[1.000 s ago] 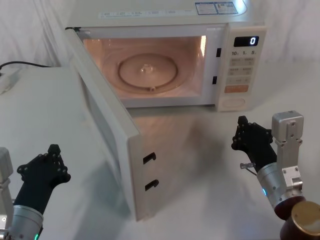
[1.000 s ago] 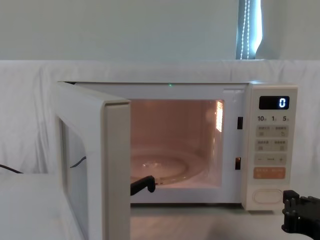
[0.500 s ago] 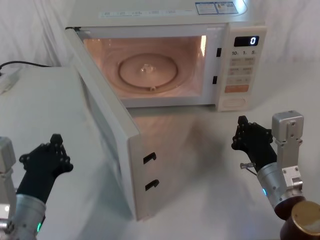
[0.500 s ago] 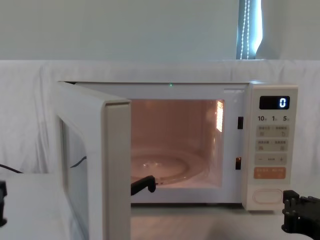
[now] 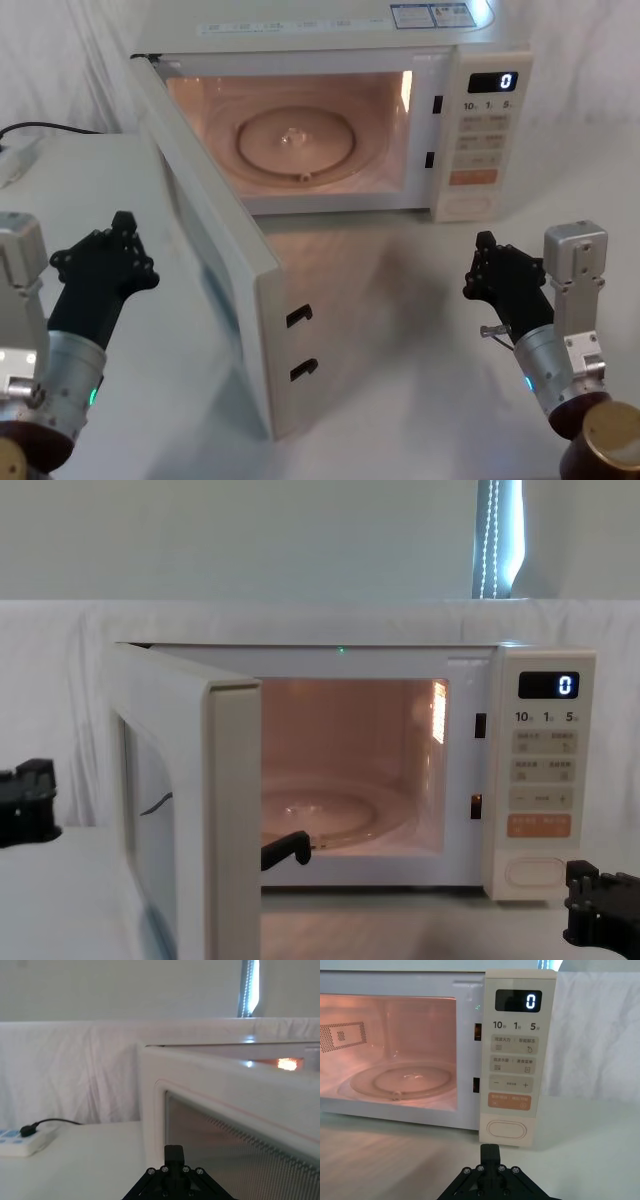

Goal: Press the button to open the microwave door with one hand; close the microwave door with the other hand.

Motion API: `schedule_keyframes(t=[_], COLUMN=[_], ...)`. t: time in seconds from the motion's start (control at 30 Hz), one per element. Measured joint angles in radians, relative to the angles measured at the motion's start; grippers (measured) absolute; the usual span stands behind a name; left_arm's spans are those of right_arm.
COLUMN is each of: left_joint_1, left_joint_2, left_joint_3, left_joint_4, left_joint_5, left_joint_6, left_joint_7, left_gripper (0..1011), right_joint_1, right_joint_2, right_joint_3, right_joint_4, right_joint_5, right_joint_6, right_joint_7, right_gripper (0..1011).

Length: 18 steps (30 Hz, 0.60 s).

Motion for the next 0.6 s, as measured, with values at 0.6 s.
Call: schedule_keyframes(t=[0.6], left_joint_1=[-0.105], left_joint_2=[-0.036], left_joint_3=[0.045], left_joint_4=[0.033], left_joint_5=[0.058], left_joint_6=[-0.015], left_joint_7=[-0.059], left_gripper=[0], right_joint_1=[0.000], right_joint_2=[0.000], right_joint_3=[0.000], right_joint_4=[0.000], right_joint_5=[0.000], right_joint_6=[0.000], right_joint_7=[0.000], right_gripper=[0])
